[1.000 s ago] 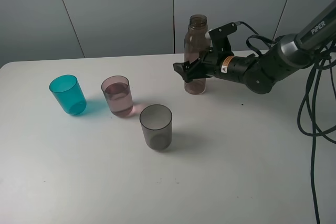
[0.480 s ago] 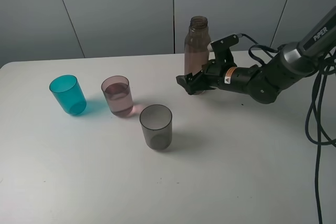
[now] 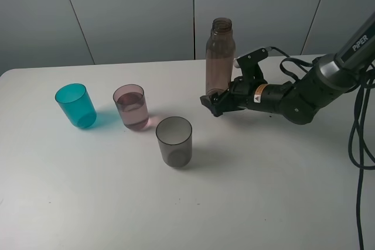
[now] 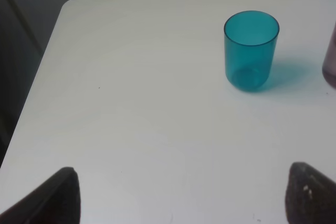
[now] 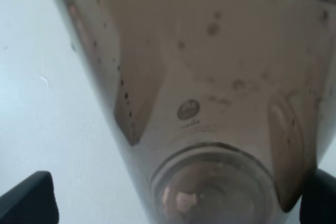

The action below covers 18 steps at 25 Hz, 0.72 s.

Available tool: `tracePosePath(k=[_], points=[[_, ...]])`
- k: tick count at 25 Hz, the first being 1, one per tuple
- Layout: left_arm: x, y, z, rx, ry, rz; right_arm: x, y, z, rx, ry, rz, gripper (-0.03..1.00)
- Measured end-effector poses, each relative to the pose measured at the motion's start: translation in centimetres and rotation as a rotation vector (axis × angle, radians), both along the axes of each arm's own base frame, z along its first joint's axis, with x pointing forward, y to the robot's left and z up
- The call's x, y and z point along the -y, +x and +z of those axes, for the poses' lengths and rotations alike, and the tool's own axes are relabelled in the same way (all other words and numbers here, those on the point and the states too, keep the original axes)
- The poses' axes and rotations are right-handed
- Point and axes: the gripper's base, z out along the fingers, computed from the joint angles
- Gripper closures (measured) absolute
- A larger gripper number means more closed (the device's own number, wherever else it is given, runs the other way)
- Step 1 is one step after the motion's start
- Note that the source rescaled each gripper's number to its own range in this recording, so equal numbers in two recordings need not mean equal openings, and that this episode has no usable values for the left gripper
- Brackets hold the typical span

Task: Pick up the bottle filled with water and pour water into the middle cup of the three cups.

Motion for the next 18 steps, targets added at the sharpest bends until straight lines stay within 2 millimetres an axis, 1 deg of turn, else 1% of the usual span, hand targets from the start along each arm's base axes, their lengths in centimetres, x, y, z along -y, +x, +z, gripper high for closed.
tracePosePath(k=[6, 9, 13, 16, 18], points=[[0.0, 0.0, 0.0, 0.0, 0.0, 0.0, 0.1, 0.1, 0.0, 0.019, -0.018, -0.011, -0.03], [0.0, 0.0, 0.0, 0.0, 0.0, 0.0, 0.3, 0.2, 0.4, 0.025, -0.051, -0.004, -0.03], [0.0, 0.0, 0.0, 0.0, 0.0, 0.0, 0.9, 0.2, 2.2, 0.05, -0.089, -0.01, -0.03], [0.0, 0.0, 0.0, 0.0, 0.0, 0.0, 1.9, -0.6, 2.8, 0.047, -0.116, -0.032, -0.03], [0.0, 0.0, 0.0, 0.0, 0.0, 0.0, 2.6, -1.6, 3.0, 0.04, -0.143, -0.039, -0.03]])
